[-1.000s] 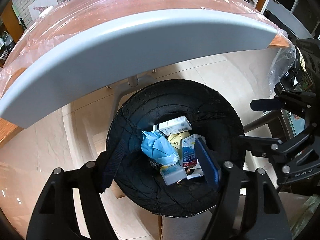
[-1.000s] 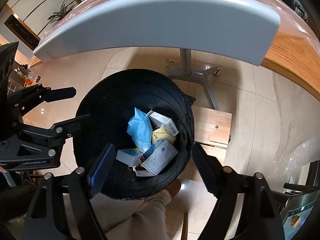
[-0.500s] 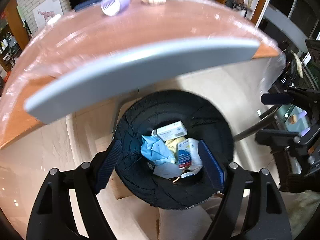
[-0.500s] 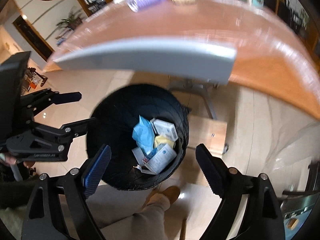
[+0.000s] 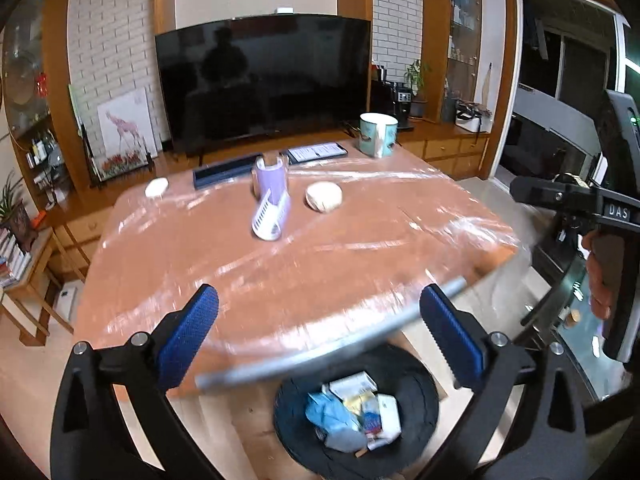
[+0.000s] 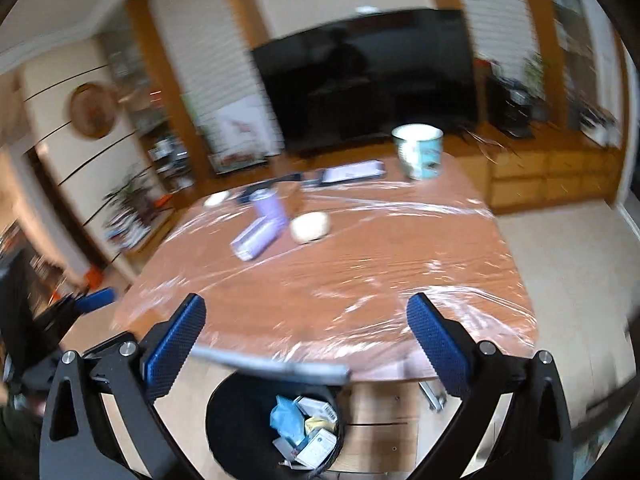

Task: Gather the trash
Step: 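Raise both tools from the bin and move them back over the table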

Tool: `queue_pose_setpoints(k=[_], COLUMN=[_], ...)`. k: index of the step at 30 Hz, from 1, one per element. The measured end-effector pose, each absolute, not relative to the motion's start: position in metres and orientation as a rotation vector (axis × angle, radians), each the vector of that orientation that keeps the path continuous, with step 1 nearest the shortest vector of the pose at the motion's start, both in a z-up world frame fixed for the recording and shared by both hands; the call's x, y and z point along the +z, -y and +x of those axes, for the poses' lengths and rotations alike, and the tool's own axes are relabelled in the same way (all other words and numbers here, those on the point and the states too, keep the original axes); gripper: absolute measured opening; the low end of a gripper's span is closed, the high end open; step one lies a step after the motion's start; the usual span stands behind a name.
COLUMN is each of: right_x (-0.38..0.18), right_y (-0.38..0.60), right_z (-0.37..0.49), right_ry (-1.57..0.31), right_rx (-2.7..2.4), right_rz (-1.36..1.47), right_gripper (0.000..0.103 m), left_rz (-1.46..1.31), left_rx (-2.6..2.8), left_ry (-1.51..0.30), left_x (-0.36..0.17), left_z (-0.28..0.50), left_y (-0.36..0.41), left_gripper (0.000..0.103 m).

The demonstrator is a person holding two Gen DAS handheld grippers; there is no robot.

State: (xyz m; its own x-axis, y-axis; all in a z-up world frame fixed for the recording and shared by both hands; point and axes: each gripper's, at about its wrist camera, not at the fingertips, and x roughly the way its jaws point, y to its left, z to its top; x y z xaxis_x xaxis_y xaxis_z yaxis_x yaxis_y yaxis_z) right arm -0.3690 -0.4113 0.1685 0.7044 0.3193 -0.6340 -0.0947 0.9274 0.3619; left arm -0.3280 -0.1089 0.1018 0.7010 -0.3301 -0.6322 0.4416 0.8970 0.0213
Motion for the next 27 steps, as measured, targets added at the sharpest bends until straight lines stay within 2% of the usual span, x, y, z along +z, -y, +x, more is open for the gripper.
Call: queue_pose_setpoints(k=[7,19,24,27], right_x=[0.153,0.114,0.097,0.084], right_y=[0.396,0.359,0.34,0.329], right_z=[-0.321,-0.218,-0.184,-0.164], right_ry=[-0.805,-0.898,-0.938,-0.973], right_rx=[0.224,0.245,0.272,0.277], right_rz=[0.219,0.082,0.045,0.01], right_gripper=[0.099,0.099,0.098,0.092], left_rz=[0.266,0.222,0.233,0.25], left_rx=[-0.395,-0.374,-0.401,-0.421], left_ry=[-0.696,-0.831,-0.858,-0.869], left_x=[0.086,0.049,0.039,0.033], left_z=[-0.271,-0.169,-0.144,-0.131], left_y=[0.125,0.12,0.126,0.131], left_gripper=[0.101,0.101,0.101,0.101])
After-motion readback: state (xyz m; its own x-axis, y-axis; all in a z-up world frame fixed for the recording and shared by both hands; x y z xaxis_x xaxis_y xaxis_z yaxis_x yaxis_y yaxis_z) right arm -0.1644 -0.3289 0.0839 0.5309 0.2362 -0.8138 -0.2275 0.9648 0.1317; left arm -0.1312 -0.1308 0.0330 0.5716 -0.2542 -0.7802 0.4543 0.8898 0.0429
